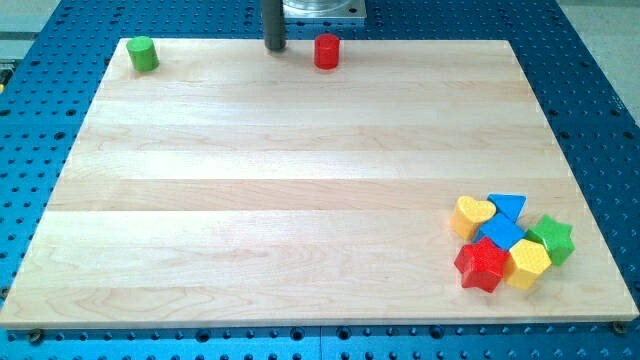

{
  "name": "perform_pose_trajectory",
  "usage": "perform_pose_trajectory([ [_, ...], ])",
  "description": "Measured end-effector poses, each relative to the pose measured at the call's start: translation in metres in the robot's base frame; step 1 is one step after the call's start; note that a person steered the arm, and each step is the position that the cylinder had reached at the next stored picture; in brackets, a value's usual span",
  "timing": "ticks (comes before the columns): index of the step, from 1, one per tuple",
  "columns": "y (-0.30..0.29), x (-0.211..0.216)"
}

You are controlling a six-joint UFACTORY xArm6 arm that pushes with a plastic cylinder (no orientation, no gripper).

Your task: Slide the red circle diagonally top left of the yellow heart

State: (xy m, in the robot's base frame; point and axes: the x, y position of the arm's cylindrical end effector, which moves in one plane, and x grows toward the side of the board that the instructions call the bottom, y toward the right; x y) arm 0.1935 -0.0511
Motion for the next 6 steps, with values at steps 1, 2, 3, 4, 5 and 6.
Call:
perform_pose_trajectory([
  [1,0.012,0.012],
  [2,0.074,0.048],
  [3,0.112,0.062],
  [4,0.086,0.017],
  [5,0.127,0.010],
  [6,0.196,0.042],
])
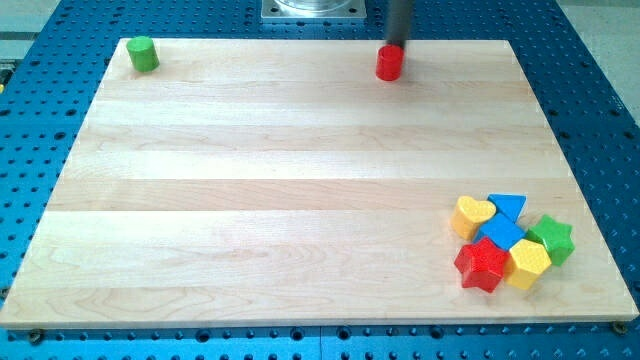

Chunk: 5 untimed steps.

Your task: Slide the red circle diagonally top left of the yellow heart

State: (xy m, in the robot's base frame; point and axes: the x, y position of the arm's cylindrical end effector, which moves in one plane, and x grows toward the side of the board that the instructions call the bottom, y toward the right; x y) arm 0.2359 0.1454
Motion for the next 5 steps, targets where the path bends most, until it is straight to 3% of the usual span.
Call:
perform_pose_trajectory([
  [1,-0.034,0.051],
  [2,-0.029,-0.017],
  [3,-0.089,-0.005],
  [4,-0.073,0.082],
  [5,-0.053,0.085],
])
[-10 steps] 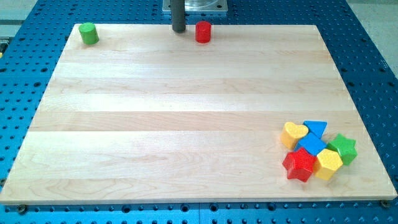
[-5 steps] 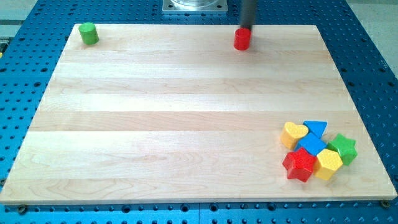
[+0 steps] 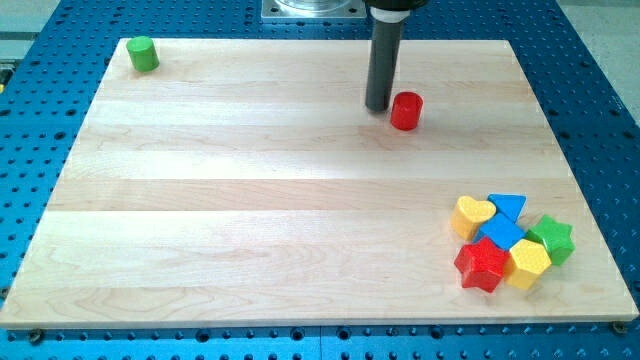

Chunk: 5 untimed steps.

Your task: Slide the red circle diagonally top left of the yellow heart

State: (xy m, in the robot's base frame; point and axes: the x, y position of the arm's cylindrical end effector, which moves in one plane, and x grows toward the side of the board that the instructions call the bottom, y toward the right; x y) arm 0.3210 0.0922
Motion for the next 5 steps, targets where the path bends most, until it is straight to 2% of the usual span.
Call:
perform_pose_trajectory([
  [1,0.023,-0.022],
  [2,0.040,0.044],
  [3,0.020,0.037],
  [4,0.017,0.071],
  [5,0.048,0.122],
])
